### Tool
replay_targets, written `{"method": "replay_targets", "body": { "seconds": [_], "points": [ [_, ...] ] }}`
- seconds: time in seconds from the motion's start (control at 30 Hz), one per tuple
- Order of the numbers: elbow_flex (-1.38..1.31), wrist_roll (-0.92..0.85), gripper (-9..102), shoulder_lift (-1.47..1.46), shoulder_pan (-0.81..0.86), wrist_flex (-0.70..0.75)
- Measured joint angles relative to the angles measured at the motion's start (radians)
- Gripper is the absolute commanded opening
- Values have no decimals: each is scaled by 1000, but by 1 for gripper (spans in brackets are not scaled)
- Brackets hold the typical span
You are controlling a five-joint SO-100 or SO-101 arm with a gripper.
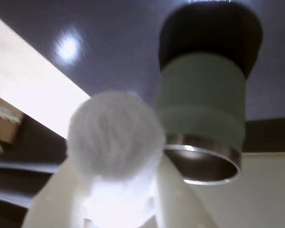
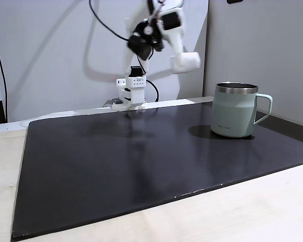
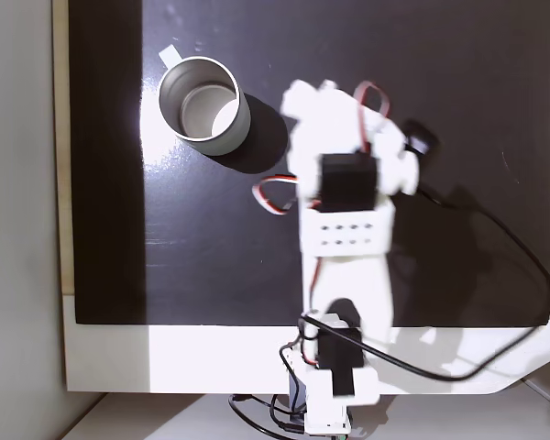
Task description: Grasp a gauze and put it in the cup.
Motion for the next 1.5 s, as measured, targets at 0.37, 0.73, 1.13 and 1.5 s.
{"method": "replay_targets", "body": {
  "seconds": [0.37,0.73,1.13,1.5],
  "points": [
    [-173,-46,0,-153,-209,-38],
    [-357,-80,0,-353,-344,-48],
    [-362,-80,27,-379,-376,-48],
    [-362,-92,29,-379,-376,-48]
  ]
}}
